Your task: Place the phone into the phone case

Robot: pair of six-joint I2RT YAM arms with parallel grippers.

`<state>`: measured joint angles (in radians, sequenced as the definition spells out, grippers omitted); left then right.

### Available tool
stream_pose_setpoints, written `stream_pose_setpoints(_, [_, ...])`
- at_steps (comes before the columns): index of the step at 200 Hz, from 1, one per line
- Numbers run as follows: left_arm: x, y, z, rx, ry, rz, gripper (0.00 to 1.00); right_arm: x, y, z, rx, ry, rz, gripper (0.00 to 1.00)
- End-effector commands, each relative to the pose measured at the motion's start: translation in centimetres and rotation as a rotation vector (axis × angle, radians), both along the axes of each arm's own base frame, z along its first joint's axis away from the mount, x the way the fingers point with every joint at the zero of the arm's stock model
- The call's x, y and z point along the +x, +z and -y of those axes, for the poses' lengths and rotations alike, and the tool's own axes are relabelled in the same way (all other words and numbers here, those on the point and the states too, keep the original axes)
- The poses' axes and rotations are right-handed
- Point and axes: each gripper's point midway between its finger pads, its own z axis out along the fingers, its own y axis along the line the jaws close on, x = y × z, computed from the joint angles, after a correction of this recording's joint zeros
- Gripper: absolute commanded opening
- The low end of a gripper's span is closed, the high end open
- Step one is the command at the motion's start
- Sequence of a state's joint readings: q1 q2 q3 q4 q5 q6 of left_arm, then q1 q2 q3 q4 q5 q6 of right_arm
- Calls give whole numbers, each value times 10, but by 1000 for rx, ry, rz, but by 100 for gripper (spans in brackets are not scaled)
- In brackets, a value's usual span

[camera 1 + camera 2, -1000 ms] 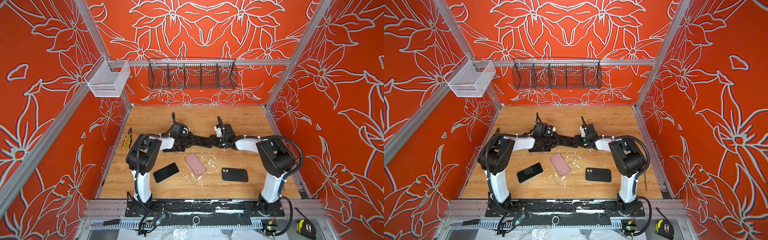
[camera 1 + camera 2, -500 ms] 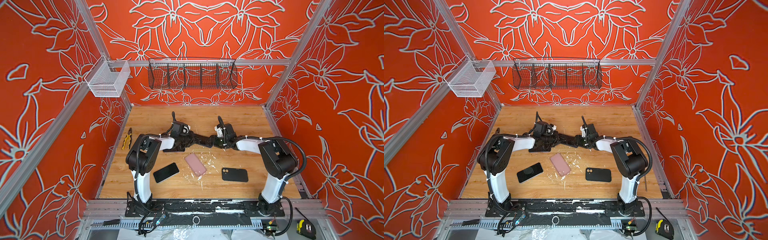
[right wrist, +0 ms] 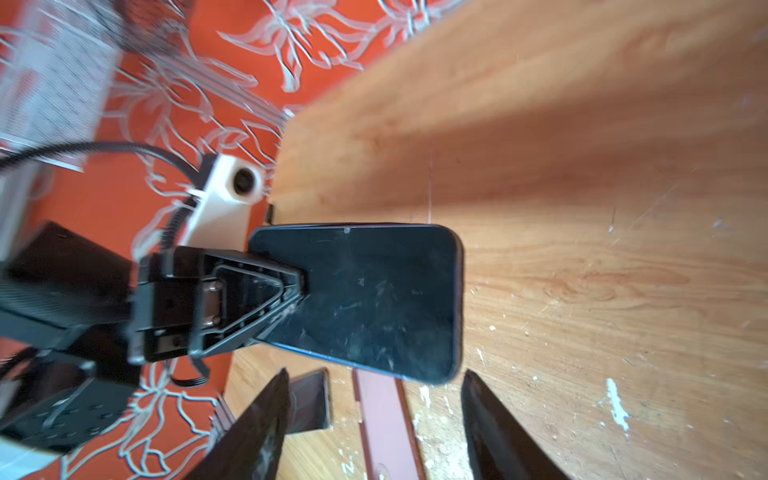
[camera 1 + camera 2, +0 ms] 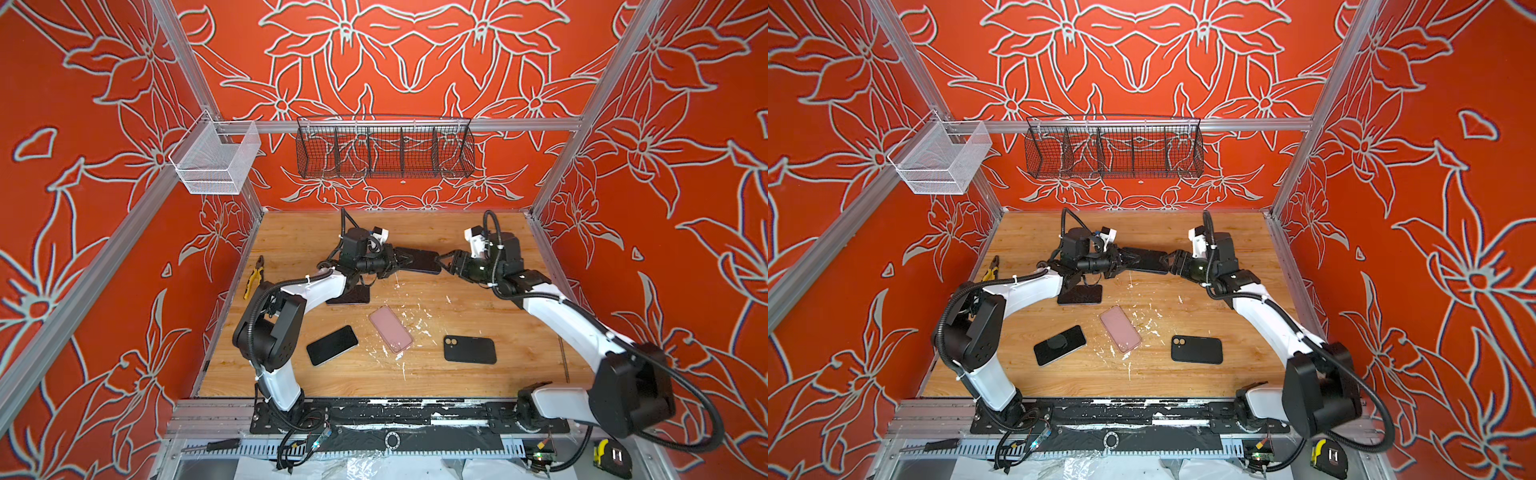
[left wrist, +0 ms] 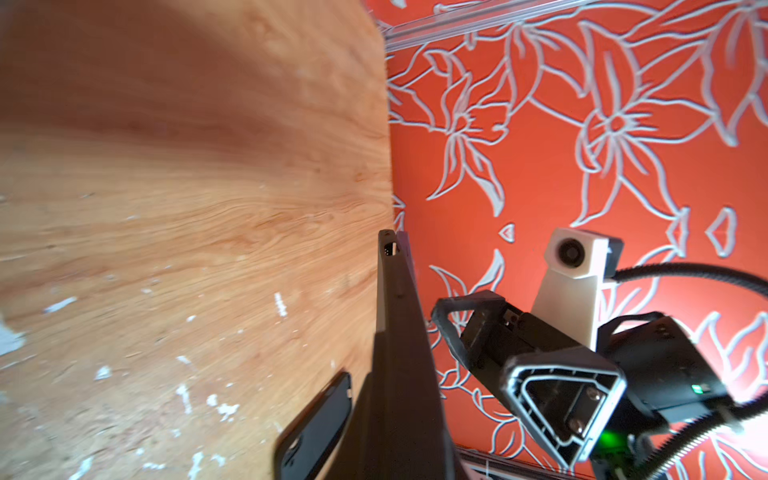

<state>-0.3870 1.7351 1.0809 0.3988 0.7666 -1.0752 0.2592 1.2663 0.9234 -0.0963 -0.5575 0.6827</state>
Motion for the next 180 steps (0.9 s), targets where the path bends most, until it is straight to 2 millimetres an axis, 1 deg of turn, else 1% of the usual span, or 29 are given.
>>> stream_pose_setpoints(1, [-1, 60, 2, -130, -11, 99, 0, -16, 10, 13, 85, -22, -25, 67])
stream_pose_setpoints(11, [-2, 68, 2, -166, -5, 96, 0, -18, 20, 17, 122, -28, -6, 67])
stream_pose_setpoints(33, [-2, 82, 3, -246, -12, 84, 0, -21, 29, 18, 227, -19, -2, 67])
stream_pose_setpoints(50, [-2, 88, 5, -290, -22, 78, 0, -21, 34, 14, 335, 5, -4, 67])
stream_pose_setpoints(62, [-3, 91, 6, -310, -32, 75, 0, -20, 46, 12, 419, 23, 43, 67])
stream_pose_setpoints(76, [-5, 92, 6, -331, -34, 68, 0, -17, 55, 14, 513, 23, 79, 66])
stream_pose_setpoints(106, [-9, 91, 5, -363, -38, 52, 0, -12, 57, 13, 582, 29, 82, 64])
stream_pose_setpoints(145, [-11, 94, 7, -388, -46, 48, 0, -7, 72, 13, 657, 38, 128, 63])
stream_pose_setpoints(165, [-12, 96, 9, -391, -50, 50, 0, -3, 70, 13, 710, 43, 125, 62])
stream_pose_setpoints(180, [-13, 96, 10, -391, -52, 54, 0, 3, 60, 10, 724, 48, 100, 61])
